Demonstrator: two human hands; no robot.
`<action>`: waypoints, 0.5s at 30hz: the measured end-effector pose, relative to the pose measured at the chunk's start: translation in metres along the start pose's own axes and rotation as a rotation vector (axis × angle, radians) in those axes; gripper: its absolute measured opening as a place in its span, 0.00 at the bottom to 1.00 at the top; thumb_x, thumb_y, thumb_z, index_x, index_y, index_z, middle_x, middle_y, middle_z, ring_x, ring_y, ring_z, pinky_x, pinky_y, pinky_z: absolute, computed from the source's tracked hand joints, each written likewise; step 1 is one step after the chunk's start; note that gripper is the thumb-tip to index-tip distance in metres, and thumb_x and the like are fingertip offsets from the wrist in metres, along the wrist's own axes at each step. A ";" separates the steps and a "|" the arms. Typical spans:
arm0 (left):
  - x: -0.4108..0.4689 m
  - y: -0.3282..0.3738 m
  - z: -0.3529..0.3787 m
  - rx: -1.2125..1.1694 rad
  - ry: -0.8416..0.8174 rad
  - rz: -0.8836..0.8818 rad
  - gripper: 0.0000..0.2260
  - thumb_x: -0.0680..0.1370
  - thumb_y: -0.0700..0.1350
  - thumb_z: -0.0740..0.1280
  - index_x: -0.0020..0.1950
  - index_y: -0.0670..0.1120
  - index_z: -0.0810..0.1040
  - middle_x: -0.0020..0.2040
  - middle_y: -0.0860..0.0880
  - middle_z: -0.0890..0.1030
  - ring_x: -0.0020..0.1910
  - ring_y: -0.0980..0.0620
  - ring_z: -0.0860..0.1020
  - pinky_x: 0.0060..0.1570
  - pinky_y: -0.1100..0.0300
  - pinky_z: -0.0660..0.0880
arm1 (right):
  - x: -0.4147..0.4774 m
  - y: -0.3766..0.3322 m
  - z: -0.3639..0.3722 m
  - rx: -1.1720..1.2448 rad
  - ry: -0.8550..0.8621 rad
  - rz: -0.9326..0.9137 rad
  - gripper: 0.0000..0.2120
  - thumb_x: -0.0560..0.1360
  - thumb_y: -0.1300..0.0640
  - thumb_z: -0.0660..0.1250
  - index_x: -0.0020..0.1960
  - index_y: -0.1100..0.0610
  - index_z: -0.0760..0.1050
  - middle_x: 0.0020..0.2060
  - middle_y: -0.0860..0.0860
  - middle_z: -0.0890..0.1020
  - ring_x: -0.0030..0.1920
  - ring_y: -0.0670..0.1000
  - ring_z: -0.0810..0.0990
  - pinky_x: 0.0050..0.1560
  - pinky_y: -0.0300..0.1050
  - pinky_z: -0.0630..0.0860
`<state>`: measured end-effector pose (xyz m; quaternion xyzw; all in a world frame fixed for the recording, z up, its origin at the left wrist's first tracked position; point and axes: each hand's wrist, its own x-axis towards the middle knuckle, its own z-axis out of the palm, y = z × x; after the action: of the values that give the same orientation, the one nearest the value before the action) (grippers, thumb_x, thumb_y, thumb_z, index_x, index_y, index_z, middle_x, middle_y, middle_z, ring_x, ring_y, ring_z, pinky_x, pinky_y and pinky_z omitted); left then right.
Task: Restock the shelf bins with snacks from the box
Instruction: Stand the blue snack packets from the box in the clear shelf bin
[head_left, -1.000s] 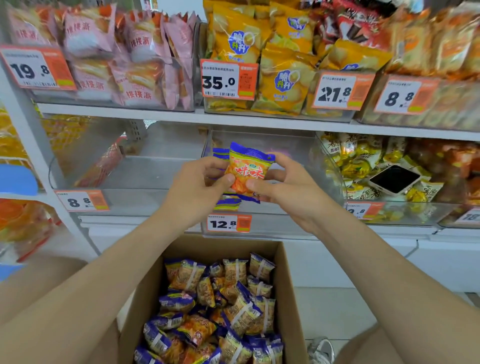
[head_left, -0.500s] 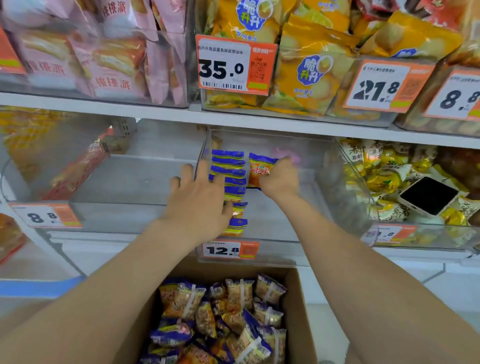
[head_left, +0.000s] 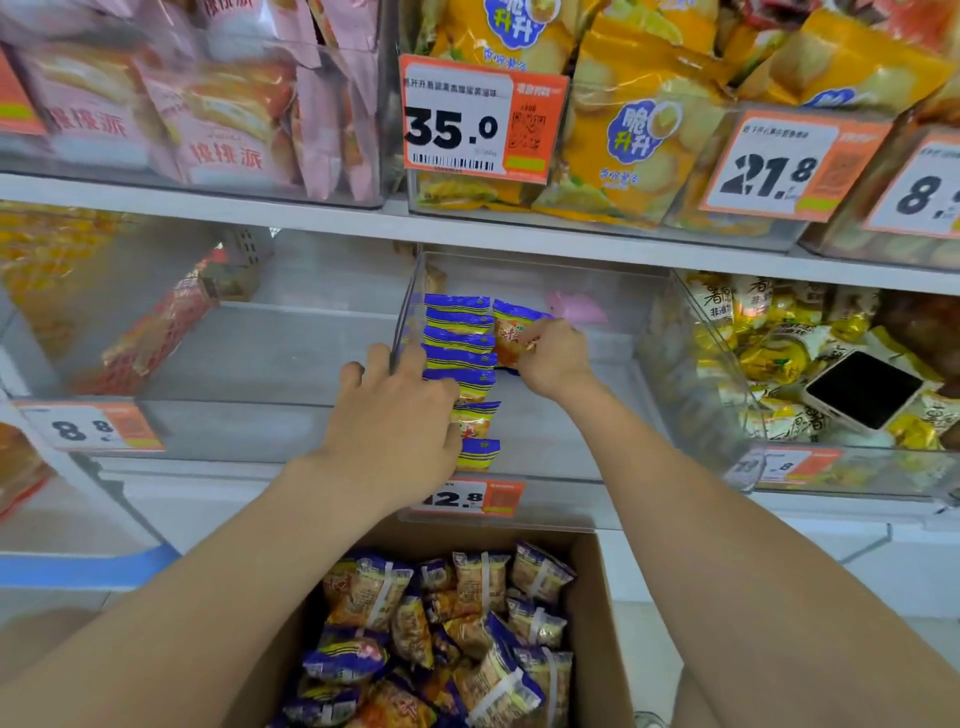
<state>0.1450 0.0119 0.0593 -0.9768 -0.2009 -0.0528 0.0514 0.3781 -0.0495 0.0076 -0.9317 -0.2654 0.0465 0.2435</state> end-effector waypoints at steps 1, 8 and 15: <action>-0.004 0.000 -0.001 -0.015 0.008 -0.003 0.17 0.82 0.58 0.61 0.68 0.55 0.76 0.76 0.45 0.65 0.69 0.40 0.65 0.66 0.43 0.67 | -0.005 0.002 -0.005 0.009 -0.059 -0.037 0.13 0.80 0.60 0.67 0.62 0.55 0.84 0.59 0.60 0.84 0.61 0.64 0.80 0.54 0.46 0.75; -0.041 -0.003 -0.011 -0.198 0.345 0.026 0.10 0.76 0.49 0.71 0.55 0.49 0.79 0.61 0.46 0.71 0.61 0.42 0.70 0.55 0.47 0.74 | -0.078 0.000 -0.060 -0.016 0.074 -0.178 0.12 0.77 0.65 0.64 0.57 0.61 0.83 0.45 0.60 0.85 0.49 0.63 0.83 0.53 0.51 0.80; -0.095 0.018 0.001 -0.487 -0.009 0.176 0.07 0.80 0.52 0.66 0.43 0.54 0.73 0.36 0.56 0.76 0.35 0.56 0.76 0.33 0.61 0.71 | -0.219 -0.026 -0.090 0.109 -0.073 -0.456 0.08 0.75 0.60 0.66 0.44 0.50 0.83 0.25 0.39 0.75 0.30 0.39 0.77 0.35 0.31 0.70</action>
<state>0.0653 -0.0414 0.0454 -0.9744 -0.0965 -0.0904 -0.1816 0.1986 -0.1822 0.0895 -0.8309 -0.4746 0.0382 0.2879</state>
